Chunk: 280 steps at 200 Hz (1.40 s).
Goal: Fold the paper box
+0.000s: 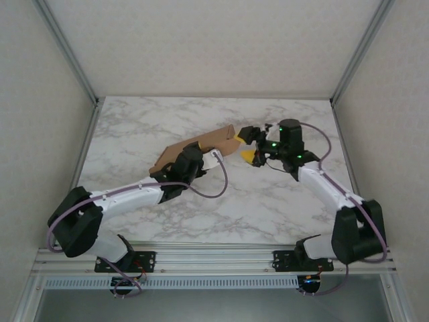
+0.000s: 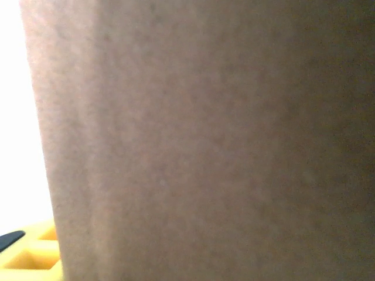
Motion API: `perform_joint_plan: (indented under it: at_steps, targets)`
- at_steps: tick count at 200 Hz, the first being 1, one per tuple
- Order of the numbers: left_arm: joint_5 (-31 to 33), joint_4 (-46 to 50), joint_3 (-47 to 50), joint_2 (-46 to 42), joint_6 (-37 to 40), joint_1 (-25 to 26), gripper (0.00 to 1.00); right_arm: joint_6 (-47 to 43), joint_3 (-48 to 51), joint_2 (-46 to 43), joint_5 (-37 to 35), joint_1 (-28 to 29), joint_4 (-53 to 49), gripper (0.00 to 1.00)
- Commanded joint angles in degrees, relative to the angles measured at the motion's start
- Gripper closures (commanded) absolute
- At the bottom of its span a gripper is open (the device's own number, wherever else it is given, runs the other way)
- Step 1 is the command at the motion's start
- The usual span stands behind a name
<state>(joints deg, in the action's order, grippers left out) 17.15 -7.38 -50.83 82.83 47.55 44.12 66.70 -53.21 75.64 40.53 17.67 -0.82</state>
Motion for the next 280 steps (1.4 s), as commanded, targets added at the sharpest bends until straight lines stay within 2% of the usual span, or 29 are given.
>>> perform_joint_plan:
  at_steps: [1, 32, 55, 91, 109, 119, 132, 154, 182, 207, 242, 280]
  targets:
    - [-5.4, 17.6, -7.4, -1.4, -1.6, -0.6, 0.52, -8.7, -3.7, -4.9, -10.1, -2.2, -16.0, 0.14]
    - [-10.5, 31.9, -16.6, -0.5, -0.7, -0.4, 0.52, -14.3, -6.5, -8.0, -22.2, -4.7, -22.8, 0.17]
    - [-13.4, 39.6, -20.9, -0.1, 2.1, -0.1, 0.49, -17.8, -9.7, -4.0, -24.9, -5.1, -23.9, 0.19]
    - [-18.1, 51.5, -26.3, 3.6, 5.6, 1.4, 0.49, -23.4, -17.1, 8.4, -19.2, -5.7, -23.0, 0.23]
    - [-20.2, 54.2, -27.8, 5.9, 4.7, 2.4, 0.5, -26.4, -22.7, 16.5, -9.5, -5.3, -21.7, 0.25]
    - [-20.7, 55.3, -28.8, 7.4, 4.5, 3.2, 0.5, -29.0, -27.3, 21.3, -5.7, -4.2, -24.5, 0.31]
    - [-20.5, 56.6, -30.4, 9.2, 4.2, 4.3, 0.5, -32.7, -31.0, 25.7, -3.6, -2.5, -26.9, 0.52]
    - [-21.2, 58.6, -33.6, 12.0, 3.3, 4.7, 0.5, -38.0, -37.0, 33.0, 0.2, 0.3, -31.9, 0.7]
    - [-22.1, 58.8, -35.4, 14.5, 3.0, 4.8, 0.47, -43.0, -41.1, 39.9, 1.7, 4.7, -37.0, 0.72]
    - [-22.2, 58.3, -36.8, 16.5, 2.5, 4.8, 0.46, -42.4, -40.3, 42.9, 5.2, 7.6, -34.4, 0.69]
    - [-20.3, 56.5, -37.0, 18.2, 2.2, 4.4, 0.31, -41.7, -39.6, 45.2, 7.4, 8.4, -32.6, 0.63]
    - [-18.8, 52.3, -36.2, 17.4, 1.9, 4.2, 0.18, -41.0, -40.0, 46.6, 9.8, 8.3, -31.1, 0.53]
